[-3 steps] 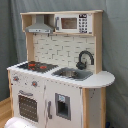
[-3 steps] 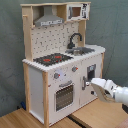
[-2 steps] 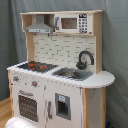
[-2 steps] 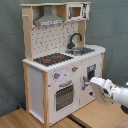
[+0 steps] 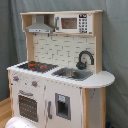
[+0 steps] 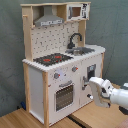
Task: Play with the kitchen
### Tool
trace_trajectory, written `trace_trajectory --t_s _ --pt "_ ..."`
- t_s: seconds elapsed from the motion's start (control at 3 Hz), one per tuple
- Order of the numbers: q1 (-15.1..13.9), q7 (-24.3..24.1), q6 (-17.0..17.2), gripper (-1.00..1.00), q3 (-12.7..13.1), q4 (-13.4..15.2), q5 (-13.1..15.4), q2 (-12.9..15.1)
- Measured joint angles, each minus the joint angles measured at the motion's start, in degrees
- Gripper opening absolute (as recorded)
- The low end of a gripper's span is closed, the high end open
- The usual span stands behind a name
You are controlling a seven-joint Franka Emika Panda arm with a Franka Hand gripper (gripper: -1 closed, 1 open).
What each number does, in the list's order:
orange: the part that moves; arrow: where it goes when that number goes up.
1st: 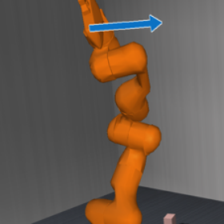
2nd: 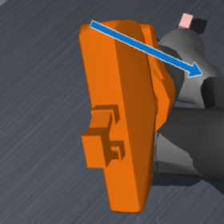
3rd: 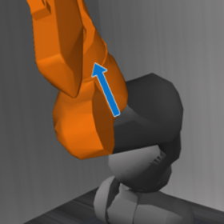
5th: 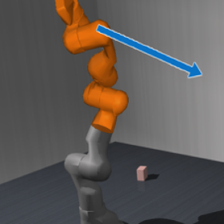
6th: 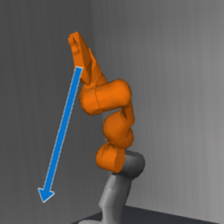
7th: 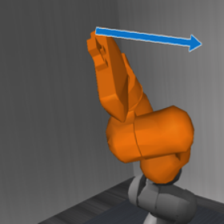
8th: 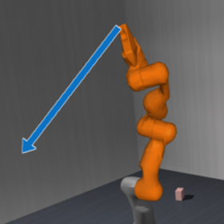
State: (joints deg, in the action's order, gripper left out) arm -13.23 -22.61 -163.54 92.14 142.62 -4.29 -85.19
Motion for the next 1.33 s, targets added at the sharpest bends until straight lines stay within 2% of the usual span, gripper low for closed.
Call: trace_trajectory --t_s 0.33,0.67,1.33 --pt "-1.50 -6.11 -1.31 1.00 0.77 0.17 0.00 -0.39" --pt "-4.84 -10.82 -4.09 1.00 1.08 0.65 0.01 -0.61" --pt "-12.59 -14.72 -12.35 1.00 2.15 0.67 0.01 -0.67"
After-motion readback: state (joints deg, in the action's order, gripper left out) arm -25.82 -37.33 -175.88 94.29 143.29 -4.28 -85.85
